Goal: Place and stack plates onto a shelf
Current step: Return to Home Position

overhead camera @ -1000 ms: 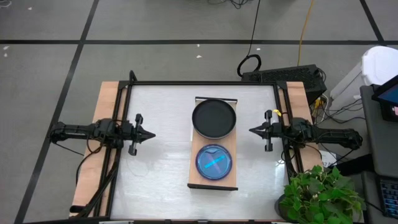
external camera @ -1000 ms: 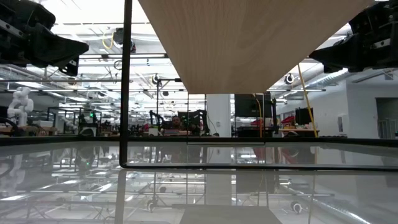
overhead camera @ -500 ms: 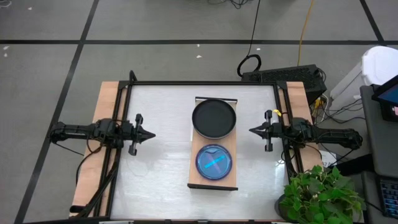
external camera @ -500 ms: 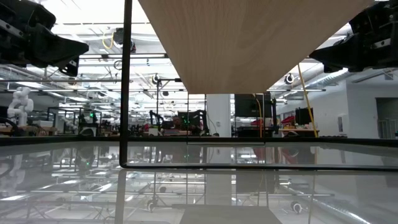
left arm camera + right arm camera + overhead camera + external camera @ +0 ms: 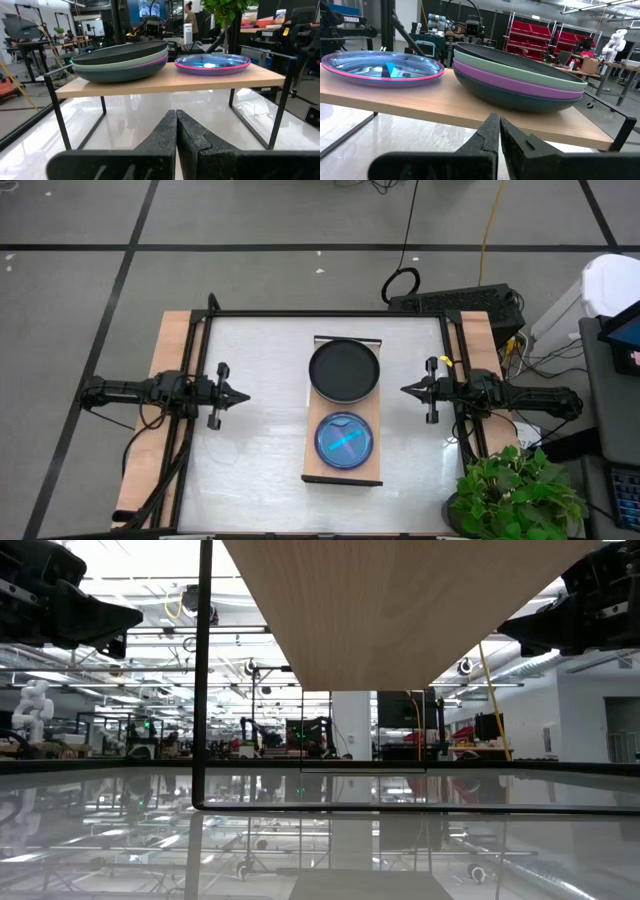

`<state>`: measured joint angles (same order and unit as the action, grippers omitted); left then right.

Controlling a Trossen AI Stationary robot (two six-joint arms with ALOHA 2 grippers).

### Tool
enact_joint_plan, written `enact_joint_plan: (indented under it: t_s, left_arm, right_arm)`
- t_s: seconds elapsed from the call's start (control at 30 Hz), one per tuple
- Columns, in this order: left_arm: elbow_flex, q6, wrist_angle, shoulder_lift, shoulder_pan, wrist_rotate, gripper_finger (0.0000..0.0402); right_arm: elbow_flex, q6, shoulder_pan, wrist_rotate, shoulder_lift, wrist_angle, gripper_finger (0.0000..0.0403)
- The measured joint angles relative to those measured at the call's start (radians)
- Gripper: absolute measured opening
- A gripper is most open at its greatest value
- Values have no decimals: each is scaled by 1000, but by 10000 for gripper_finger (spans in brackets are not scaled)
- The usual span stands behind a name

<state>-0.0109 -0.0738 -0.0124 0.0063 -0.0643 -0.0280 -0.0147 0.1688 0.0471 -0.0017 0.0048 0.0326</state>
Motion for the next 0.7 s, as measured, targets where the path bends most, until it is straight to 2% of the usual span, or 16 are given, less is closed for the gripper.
enact_joint_plan:
  t_s: [0.33, 0.57, 0.7]
  left_arm:
    - [0, 57, 0, 0, 0, 0, 3]
    - [0, -34, -12, 0, 2, 3, 3]
    - [0, -33, -13, 0, 2, 3, 3]
  right_arm:
    - [0, 0, 0, 0, 0, 0, 0]
    - [0, 0, 0, 0, 0, 0, 0]
    - [0, 0, 0, 0, 0, 0, 0]
